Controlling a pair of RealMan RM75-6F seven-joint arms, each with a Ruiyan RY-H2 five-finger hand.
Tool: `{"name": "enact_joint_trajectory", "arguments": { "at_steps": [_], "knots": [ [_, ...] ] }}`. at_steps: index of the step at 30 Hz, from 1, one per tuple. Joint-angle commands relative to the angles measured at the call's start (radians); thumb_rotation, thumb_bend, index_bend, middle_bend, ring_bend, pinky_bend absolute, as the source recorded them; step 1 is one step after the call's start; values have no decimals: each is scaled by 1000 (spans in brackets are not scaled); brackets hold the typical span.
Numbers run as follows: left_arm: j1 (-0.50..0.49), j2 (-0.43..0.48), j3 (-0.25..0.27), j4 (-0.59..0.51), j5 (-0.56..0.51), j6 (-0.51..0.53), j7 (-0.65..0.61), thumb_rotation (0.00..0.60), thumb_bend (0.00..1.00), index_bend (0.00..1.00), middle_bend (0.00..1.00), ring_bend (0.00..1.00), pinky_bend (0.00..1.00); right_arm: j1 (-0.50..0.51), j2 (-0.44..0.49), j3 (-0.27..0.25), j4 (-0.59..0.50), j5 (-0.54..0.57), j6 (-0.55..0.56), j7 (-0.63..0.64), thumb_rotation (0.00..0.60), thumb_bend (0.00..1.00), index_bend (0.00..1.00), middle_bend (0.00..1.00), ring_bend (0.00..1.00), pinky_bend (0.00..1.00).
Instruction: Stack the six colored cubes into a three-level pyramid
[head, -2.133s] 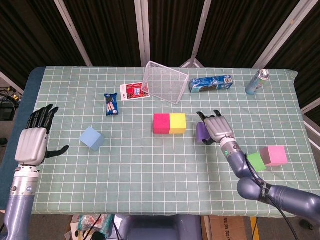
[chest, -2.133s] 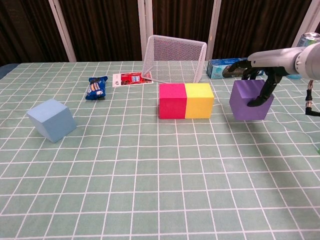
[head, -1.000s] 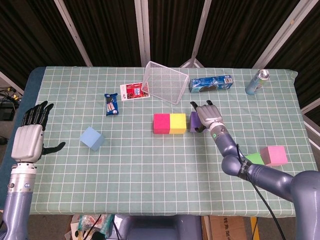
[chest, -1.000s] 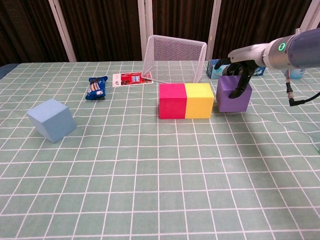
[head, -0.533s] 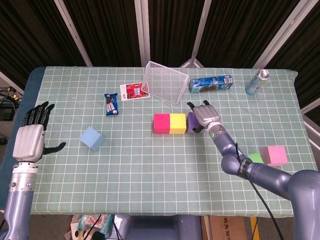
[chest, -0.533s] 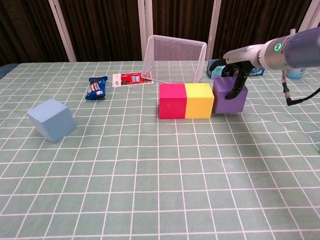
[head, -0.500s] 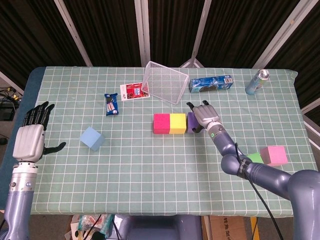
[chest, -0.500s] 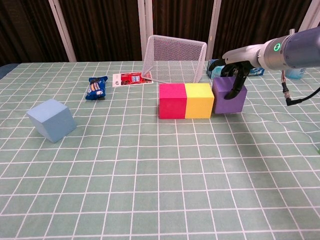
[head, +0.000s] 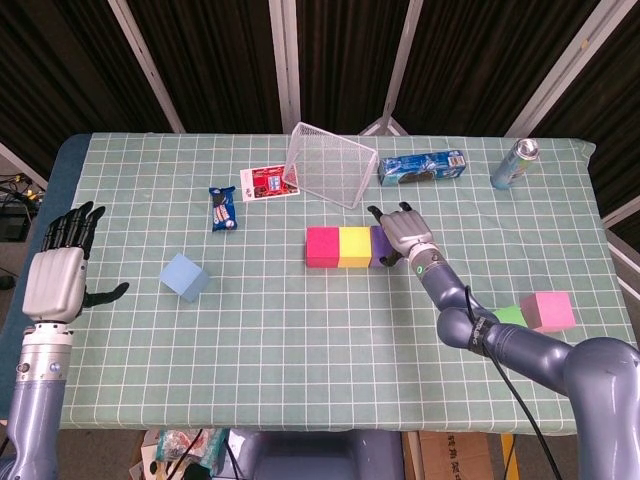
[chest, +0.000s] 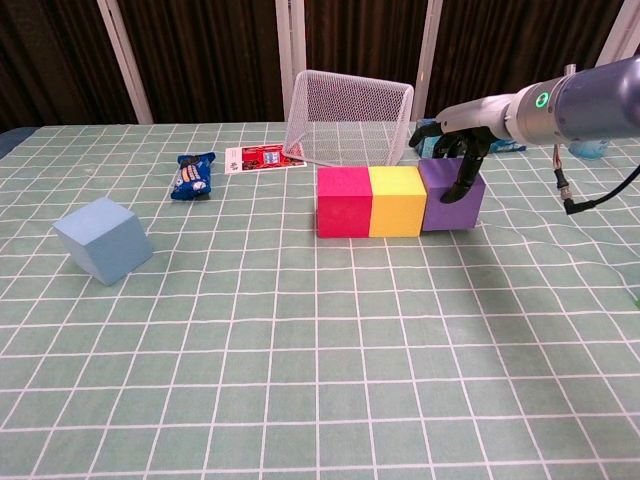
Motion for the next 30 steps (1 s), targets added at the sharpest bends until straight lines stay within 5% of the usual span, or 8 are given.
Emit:
{"name": "enact_joint_trajectory", "arguments": {
  "at_steps": [1, 30],
  "knots": [
    [0, 1, 0, 1, -1, -1, -1, 600, 111, 0, 0, 0, 0, 3, -2, -5, 6, -3, -3, 4, 600, 291, 0, 389, 266, 0],
    [1, 5, -4, 8, -7, -3, -9, 600, 112, 0, 0, 0, 0, 24, -54, -37, 58, -7, 8, 34, 600, 291, 0, 389, 266, 0]
  ]
}}
